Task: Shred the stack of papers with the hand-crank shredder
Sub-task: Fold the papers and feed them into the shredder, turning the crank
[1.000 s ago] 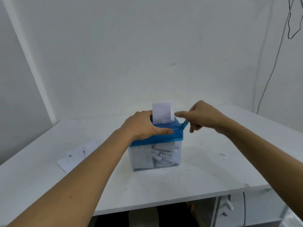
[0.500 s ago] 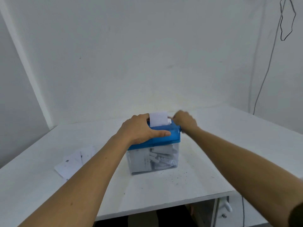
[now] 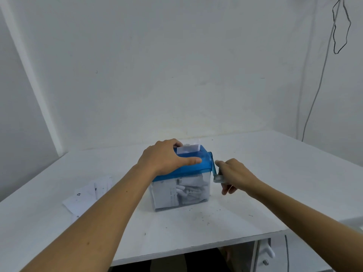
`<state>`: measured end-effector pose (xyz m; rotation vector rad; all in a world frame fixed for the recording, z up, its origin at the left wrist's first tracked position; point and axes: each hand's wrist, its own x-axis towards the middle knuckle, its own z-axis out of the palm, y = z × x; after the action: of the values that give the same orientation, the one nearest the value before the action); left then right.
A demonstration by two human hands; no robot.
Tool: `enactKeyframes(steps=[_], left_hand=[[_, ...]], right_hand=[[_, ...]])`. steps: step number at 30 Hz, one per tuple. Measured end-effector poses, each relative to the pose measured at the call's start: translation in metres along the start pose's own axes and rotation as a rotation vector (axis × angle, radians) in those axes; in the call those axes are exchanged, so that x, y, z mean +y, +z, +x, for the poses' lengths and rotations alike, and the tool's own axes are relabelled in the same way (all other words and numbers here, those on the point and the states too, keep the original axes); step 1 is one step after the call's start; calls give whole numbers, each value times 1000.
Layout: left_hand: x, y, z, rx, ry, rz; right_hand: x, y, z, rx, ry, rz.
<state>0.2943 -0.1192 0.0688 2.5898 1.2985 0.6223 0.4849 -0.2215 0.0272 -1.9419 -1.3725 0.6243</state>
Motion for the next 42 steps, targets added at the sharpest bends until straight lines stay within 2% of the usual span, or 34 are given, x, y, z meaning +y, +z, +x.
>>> enactKeyframes(steps=[5, 8, 10, 15, 19, 25, 30, 36, 42], left_hand=[[-1, 0, 2, -5, -1, -26], [-3, 0, 3, -5, -2, -40], [-4, 0, 3, -3, 5, -38], [-6, 0, 5, -6, 22, -36], [-6, 1, 6, -8, 22, -31], [-6, 1, 4, 13, 17, -61], [-2, 0, 1, 18, 8, -62], [-1, -1, -3, 4, -13, -59], [0, -1, -2, -4, -23, -56]], right_hand=[[-24, -36, -19, -70, -114, 0], [-32, -50, -13, -58, -171, -33], [-38, -54, -3, 17, -212, -18], [-51, -49, 41, 333, -309, -61], [-55, -34, 76, 426, -310, -41], [-24, 9, 98, 302, -104, 50], [6, 29, 74, 234, 3, -6], [7, 25, 61, 188, 57, -38], [4, 16, 31, -37, 91, -174]])
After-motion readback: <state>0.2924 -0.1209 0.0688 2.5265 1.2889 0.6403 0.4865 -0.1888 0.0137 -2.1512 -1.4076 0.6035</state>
